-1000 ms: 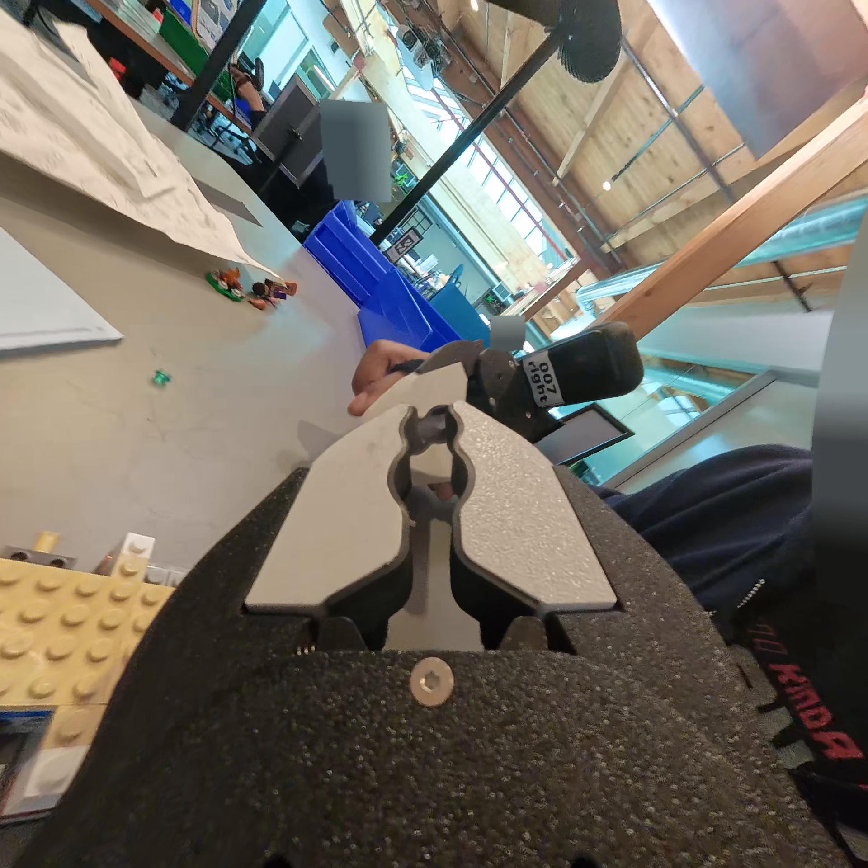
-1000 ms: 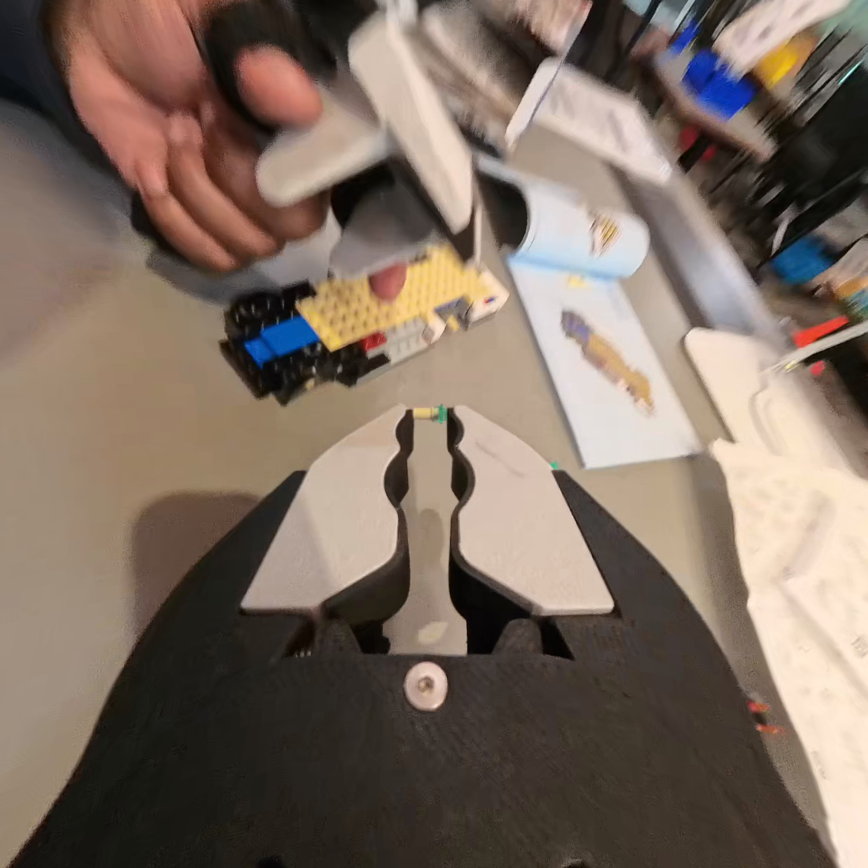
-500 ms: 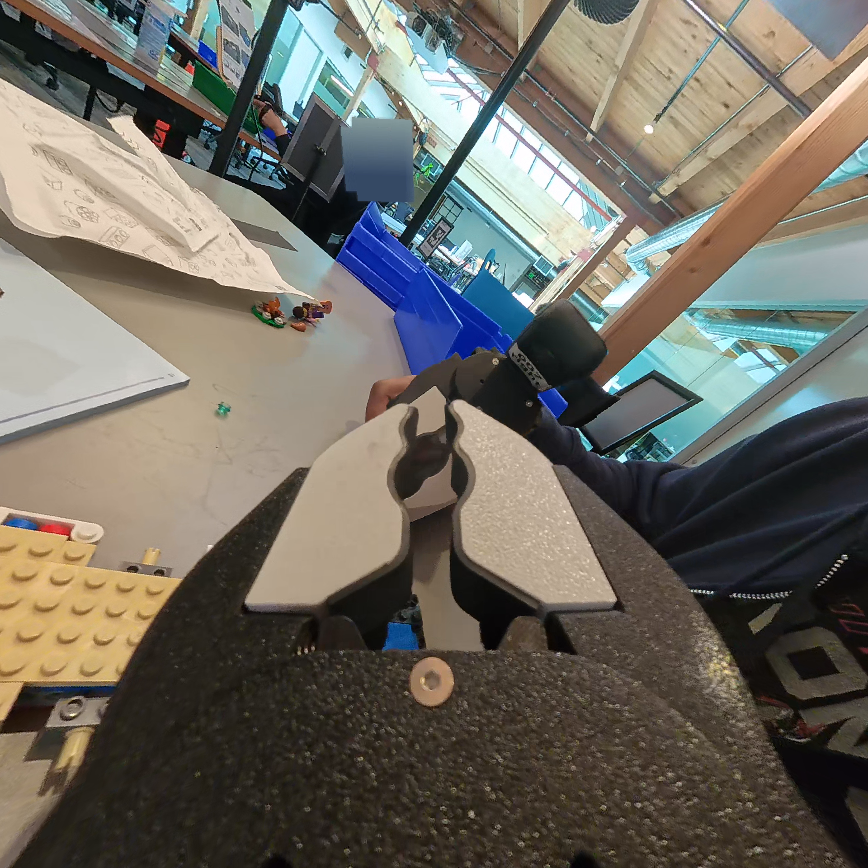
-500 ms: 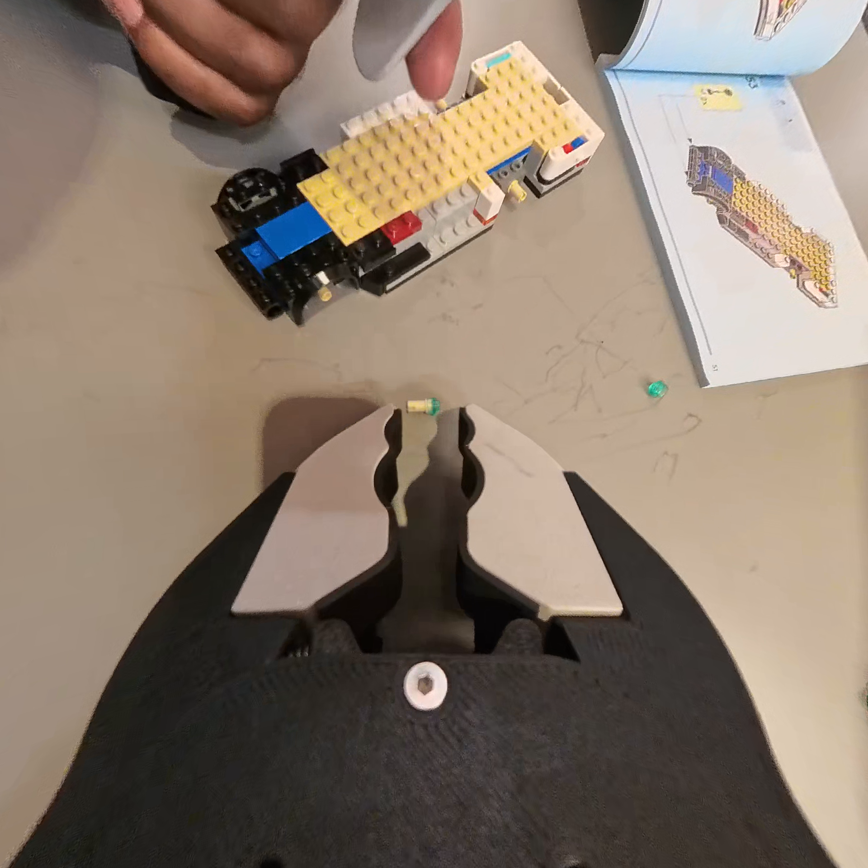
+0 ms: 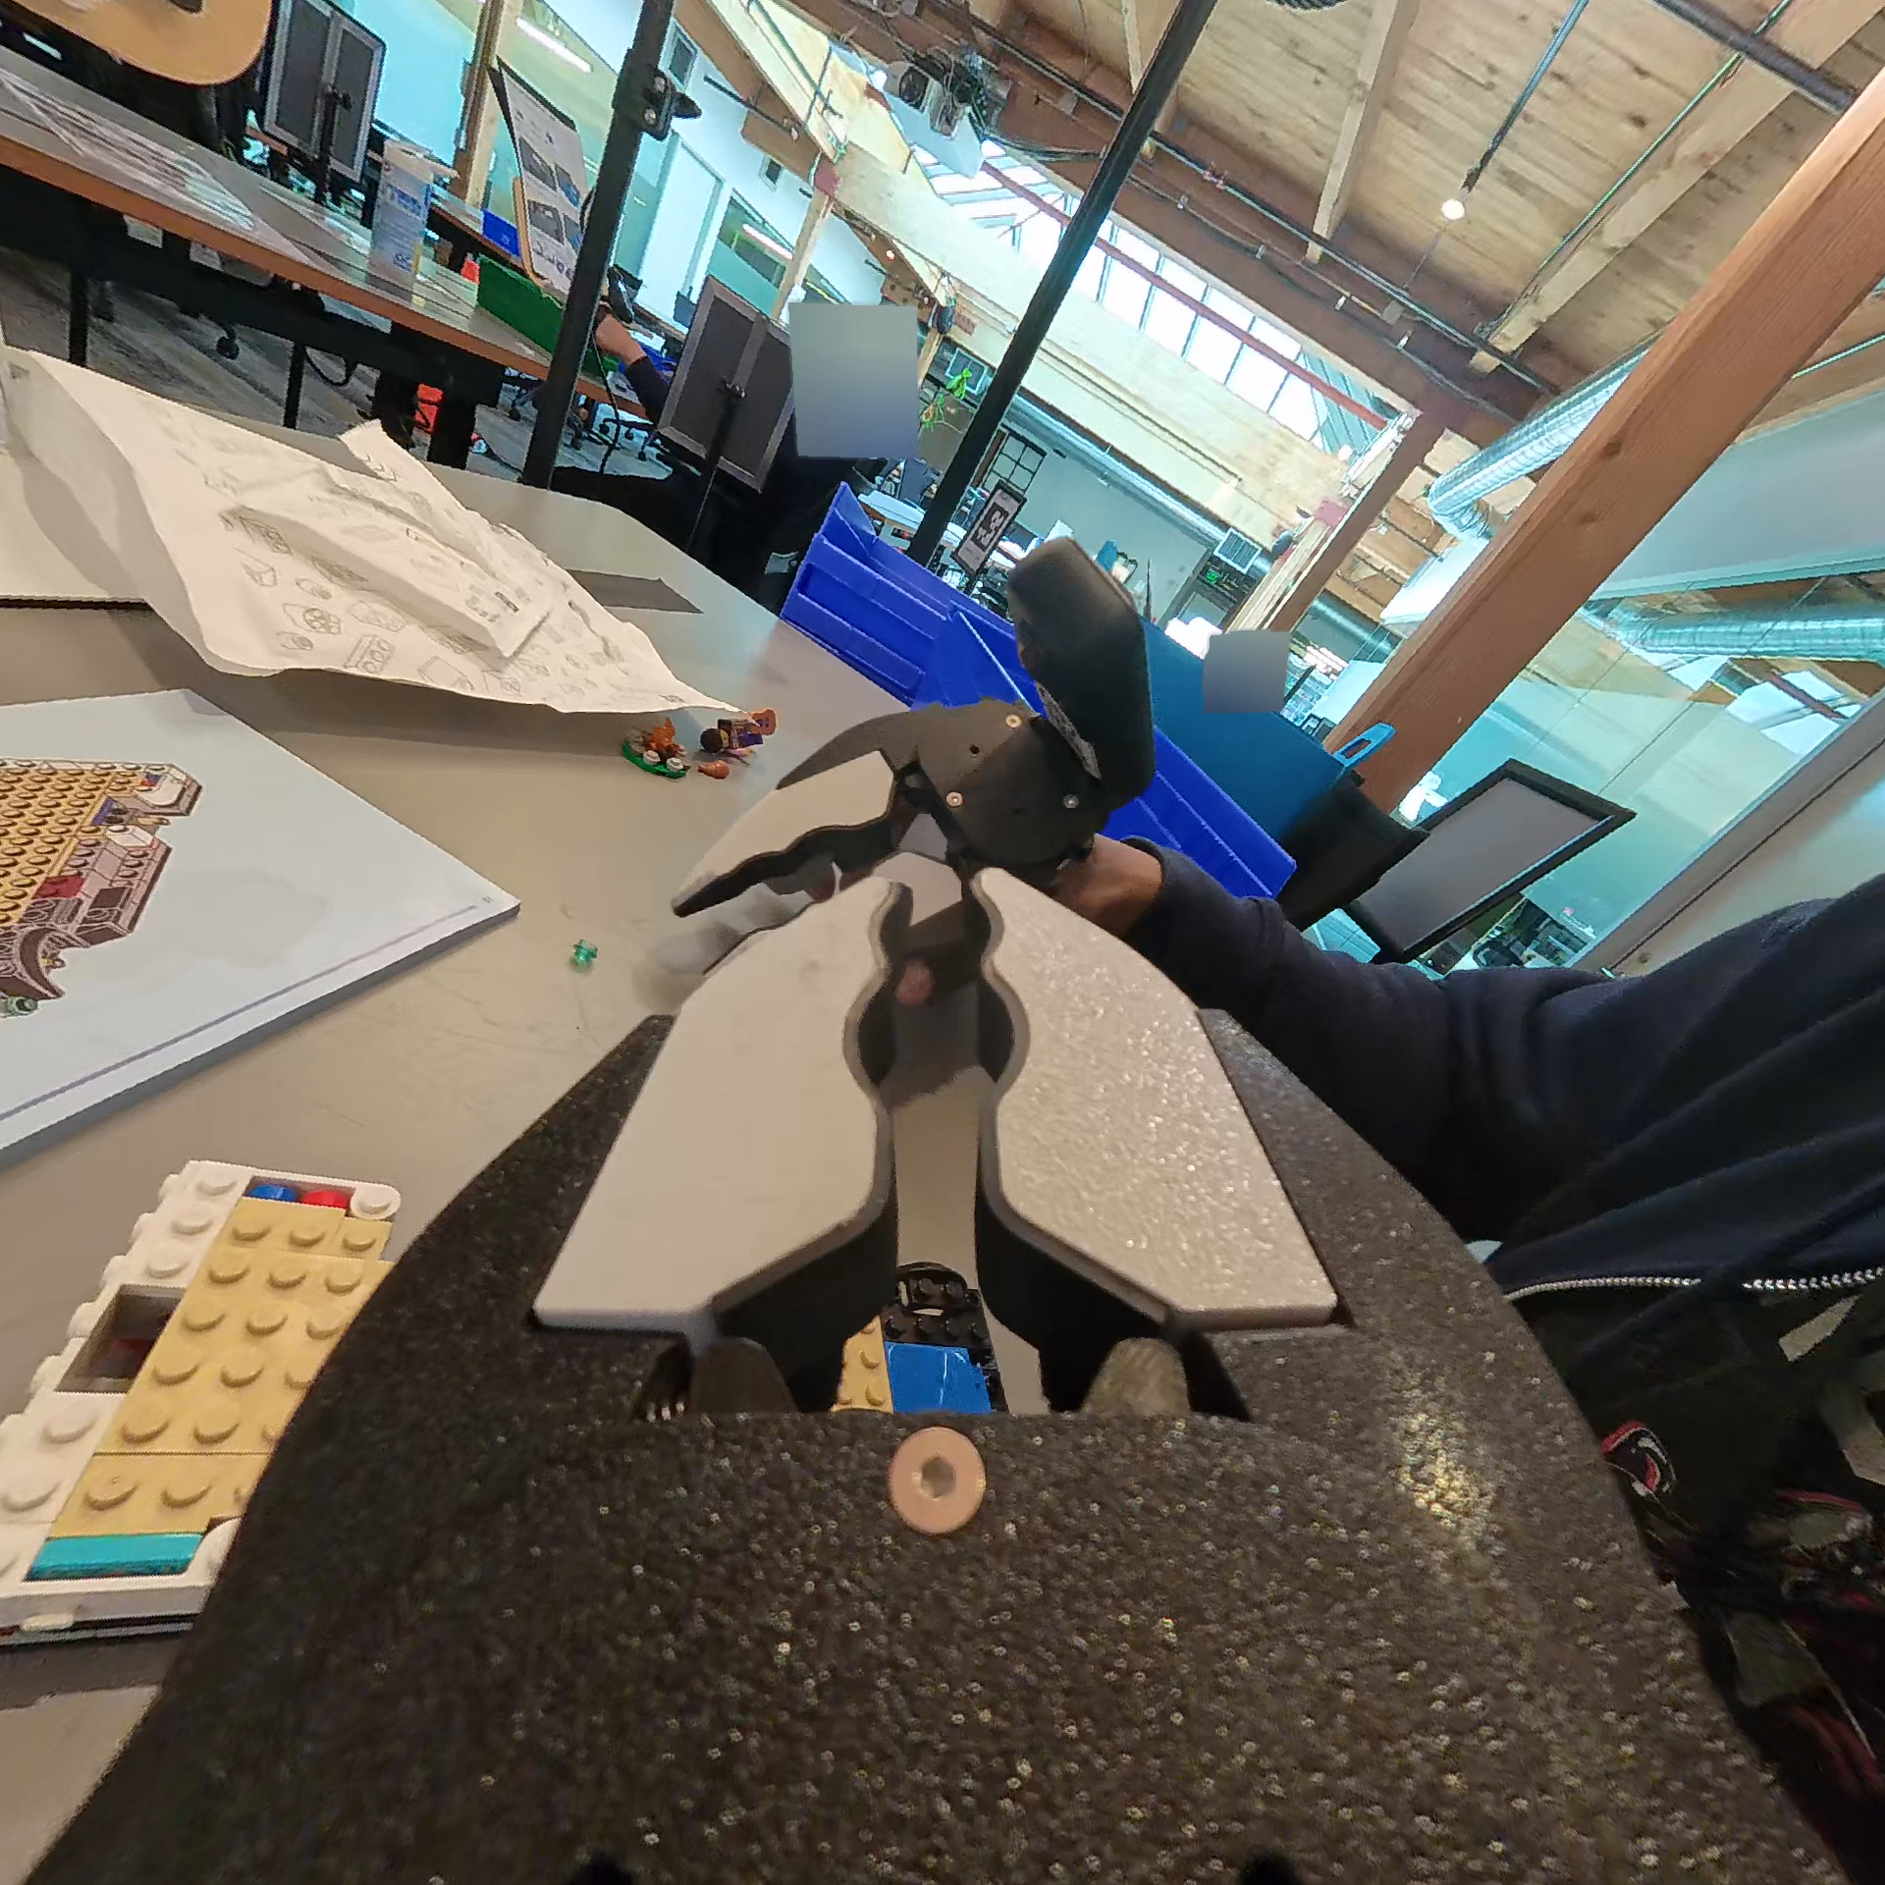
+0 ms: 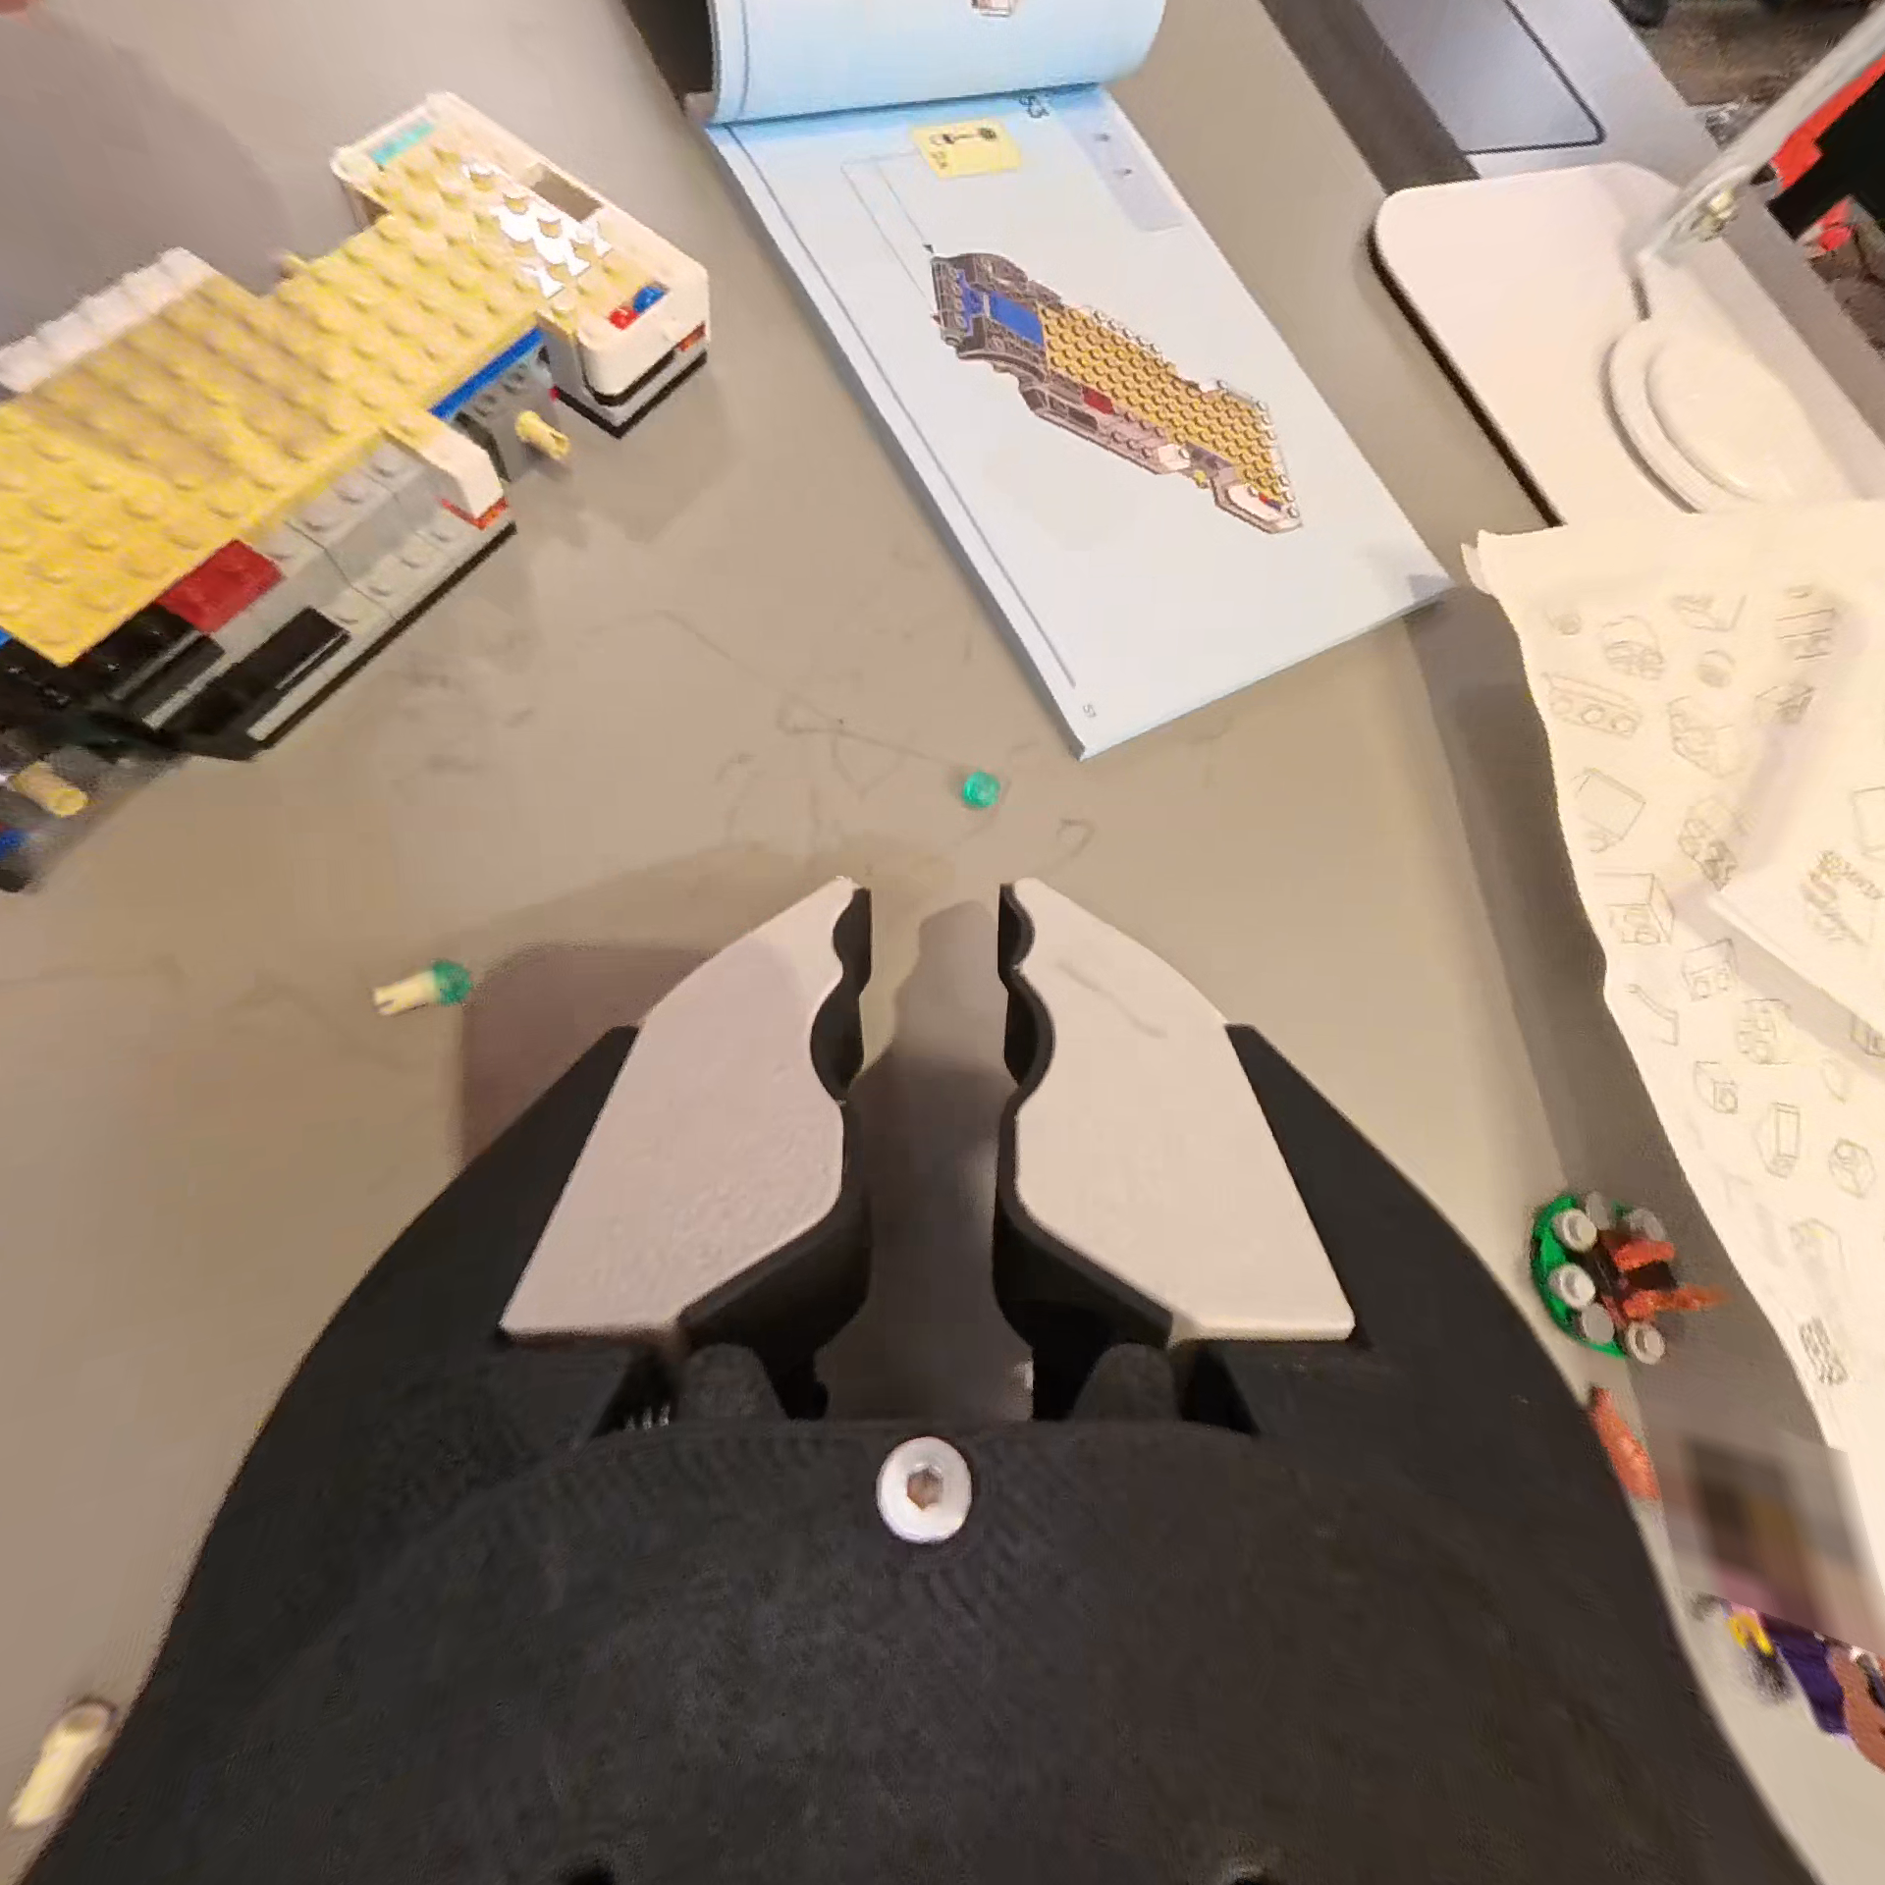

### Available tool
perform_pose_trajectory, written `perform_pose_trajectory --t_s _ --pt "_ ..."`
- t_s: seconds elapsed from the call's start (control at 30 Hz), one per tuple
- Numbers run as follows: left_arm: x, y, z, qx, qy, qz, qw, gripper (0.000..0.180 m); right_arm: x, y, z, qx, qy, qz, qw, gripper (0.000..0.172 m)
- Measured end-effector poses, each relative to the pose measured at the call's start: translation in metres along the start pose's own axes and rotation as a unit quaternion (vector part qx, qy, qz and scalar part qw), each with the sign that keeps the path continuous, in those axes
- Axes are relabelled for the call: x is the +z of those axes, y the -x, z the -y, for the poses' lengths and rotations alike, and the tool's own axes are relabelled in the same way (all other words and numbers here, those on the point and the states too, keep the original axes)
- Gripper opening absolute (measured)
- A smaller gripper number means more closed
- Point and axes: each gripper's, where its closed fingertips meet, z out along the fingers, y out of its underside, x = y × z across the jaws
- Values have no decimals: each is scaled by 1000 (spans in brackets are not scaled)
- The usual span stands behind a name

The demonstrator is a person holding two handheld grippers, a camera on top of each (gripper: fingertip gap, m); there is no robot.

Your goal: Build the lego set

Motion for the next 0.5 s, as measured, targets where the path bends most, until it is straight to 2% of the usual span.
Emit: perform_pose_trajectory --t_s 0.33,0.5 --pt "3 0 -7 -12 14 -8 1000 9 27 -10 9 18 27 20 999 23" --pt "4 -2 -10 -12 20 -13 1000 9 32 -11 10 31 36 26 999 16"
